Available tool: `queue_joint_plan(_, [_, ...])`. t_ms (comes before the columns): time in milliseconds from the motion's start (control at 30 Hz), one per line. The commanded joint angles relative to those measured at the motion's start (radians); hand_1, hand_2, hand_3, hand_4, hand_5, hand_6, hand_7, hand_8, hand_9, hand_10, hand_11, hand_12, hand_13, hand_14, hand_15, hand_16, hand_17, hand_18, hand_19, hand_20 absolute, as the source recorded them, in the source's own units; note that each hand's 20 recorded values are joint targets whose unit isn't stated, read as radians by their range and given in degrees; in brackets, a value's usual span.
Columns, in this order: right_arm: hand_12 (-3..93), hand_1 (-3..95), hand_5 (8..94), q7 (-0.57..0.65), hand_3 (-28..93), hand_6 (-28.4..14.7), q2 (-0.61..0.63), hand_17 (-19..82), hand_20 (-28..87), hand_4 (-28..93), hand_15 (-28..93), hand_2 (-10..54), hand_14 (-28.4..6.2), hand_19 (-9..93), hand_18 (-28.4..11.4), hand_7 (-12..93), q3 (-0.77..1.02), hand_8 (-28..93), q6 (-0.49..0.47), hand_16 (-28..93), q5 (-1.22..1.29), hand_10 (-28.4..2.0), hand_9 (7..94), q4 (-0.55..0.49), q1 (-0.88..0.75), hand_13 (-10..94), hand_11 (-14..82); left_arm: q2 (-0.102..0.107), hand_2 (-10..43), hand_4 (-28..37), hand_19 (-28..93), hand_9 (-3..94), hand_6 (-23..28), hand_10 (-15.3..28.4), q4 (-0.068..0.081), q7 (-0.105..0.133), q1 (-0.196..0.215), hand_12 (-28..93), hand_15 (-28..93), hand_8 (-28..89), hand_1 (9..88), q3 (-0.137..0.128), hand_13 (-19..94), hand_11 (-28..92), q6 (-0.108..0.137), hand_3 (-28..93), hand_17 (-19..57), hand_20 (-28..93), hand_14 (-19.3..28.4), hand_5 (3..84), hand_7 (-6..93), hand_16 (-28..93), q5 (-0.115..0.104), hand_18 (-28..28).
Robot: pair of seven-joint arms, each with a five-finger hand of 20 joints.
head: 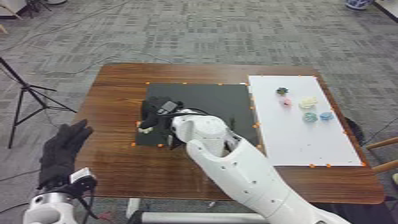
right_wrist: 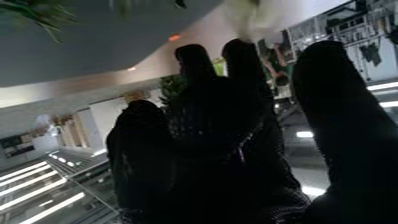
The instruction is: Arrange flowers
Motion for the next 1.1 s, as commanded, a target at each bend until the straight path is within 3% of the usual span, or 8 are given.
queue_joint_plan(33, [10.7,35.5,58.6,0.080,58,-2.5,0.128,66,51,-12,53,1.4,-3.9,93,-12.2,13,-0.040,-8,0.025,34,0.146,-15.2,62.1,-0.097,0.042,93,8.1,-0.009,14.3,-28.3,11,50.7,4.6,14.9,-0.036,0.037,0.102,8,11,-9,19.2,-0.039,37,19,-0.031,67,4.1,15,14.8,50.6,11.8,-1,-0.003,10.3])
queue_joint_plan(167, [11.1,33.8,57.6,0.135,57,-2.4,0.209,66,51,-11,53,3.0,-4.0,93,-12.3,12,-0.066,-8,0.026,33,0.253,-15.6,63.9,-0.177,0.053,93,8.4,0.004,12.4,-28.3,11,50.7,4.6,14.9,-0.036,0.047,0.104,8,11,-9,19.2,-0.034,37,19,-0.023,68,4.1,15,14.9,50.5,11.8,-1,-0.016,10.3])
queue_joint_plan(333, [11.5,31.9,54.6,0.219,54,-3.5,0.272,66,51,-11,53,5.1,-4.5,93,-12.6,10,-0.060,-7,0.051,33,0.379,-16.4,65.5,-0.268,0.025,93,8.7,0.005,11.8,-28.3,11,50.7,4.5,14.8,-0.036,0.048,0.104,9,11,-9,19.2,-0.034,37,19,-0.023,68,4.1,15,15.0,50.5,12.0,-1,-0.018,10.3])
queue_joint_plan(633, [11.6,31.0,48.7,0.238,53,-4.1,0.231,67,51,-10,54,5.7,-4.8,93,-12.7,8,0.027,-7,0.005,32,0.441,-17.7,68.7,-0.253,-0.069,94,8.8,0.001,11.3,-28.3,11,50.6,4.1,14.8,-0.036,0.045,0.104,9,11,-9,19.4,-0.035,37,19,-0.025,68,4.0,15,15.1,50.6,12.4,-1,-0.013,10.4])
queue_joint_plan(800, [11.3,30.8,40.3,0.283,52,-5.0,0.203,68,51,-10,54,6.1,-4.9,93,-12.8,6,0.041,-7,-0.005,32,0.513,-18.2,70.4,-0.241,-0.094,94,9.0,0.002,11.1,-28.3,9,51.9,3.8,14.5,-0.036,0.045,0.104,8,33,-9,20.1,-0.035,66,18,-0.025,67,5.1,14,20.4,50.6,11.3,-5,-0.014,10.4])
queue_joint_plan(900, [11.2,30.8,38.4,0.288,52,-5.4,0.203,68,51,-10,55,6.4,-5.0,93,-12.9,6,0.033,-6,0.005,31,0.514,-18.3,70.8,-0.243,-0.098,94,9.0,0.009,10.5,-28.3,9,50.6,3.5,14.3,-0.036,0.051,0.104,9,25,-9,19.9,-0.033,54,17,-0.021,68,3.9,14,19.9,50.3,11.9,-5,-0.021,10.7])
queue_joint_plan(1100, [11.1,30.2,37.4,0.289,52,-6.0,0.197,68,51,-10,55,6.6,-5.1,93,-12.9,5,0.031,-6,0.027,31,0.525,-18.1,70.8,-0.242,-0.093,94,9.0,0.005,10.3,-28.3,10,50.3,3.3,14.3,-0.036,0.048,0.104,9,23,-9,19.8,-0.034,51,18,-0.023,68,2.9,14,19.3,50.2,12.2,-4,-0.017,11.2])
